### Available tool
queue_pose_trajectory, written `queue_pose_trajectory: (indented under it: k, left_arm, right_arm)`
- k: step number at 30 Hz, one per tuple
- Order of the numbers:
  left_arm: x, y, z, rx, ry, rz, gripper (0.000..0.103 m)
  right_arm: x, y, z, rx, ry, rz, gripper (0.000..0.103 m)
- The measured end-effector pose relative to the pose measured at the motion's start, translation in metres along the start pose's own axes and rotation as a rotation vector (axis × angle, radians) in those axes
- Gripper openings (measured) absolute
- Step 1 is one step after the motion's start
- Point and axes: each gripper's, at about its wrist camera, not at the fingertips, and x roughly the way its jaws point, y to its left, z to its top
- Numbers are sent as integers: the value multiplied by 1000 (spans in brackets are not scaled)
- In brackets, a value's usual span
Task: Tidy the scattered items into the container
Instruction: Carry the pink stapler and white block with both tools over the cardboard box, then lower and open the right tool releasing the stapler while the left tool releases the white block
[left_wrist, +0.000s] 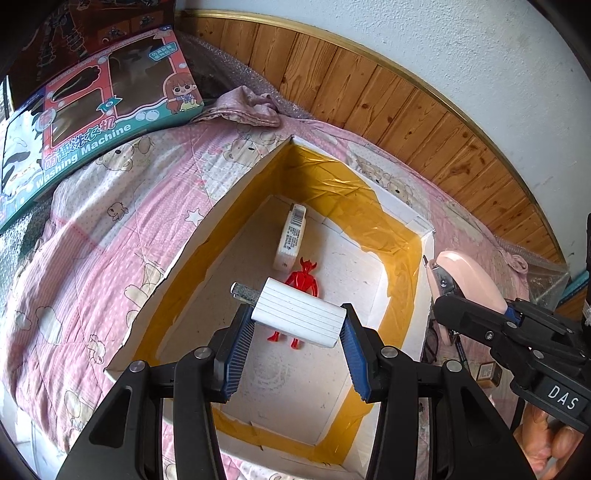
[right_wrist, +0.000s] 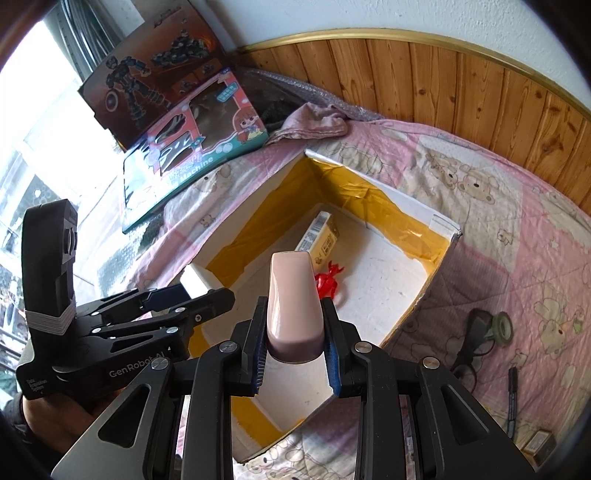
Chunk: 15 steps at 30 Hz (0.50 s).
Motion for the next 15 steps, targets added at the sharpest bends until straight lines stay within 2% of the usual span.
queue_pose_trajectory:
  k: [15]
  left_arm:
    - [39, 2, 17, 45, 75, 37, 48]
  right_arm:
    - [37, -27, 19, 26, 47, -16, 28]
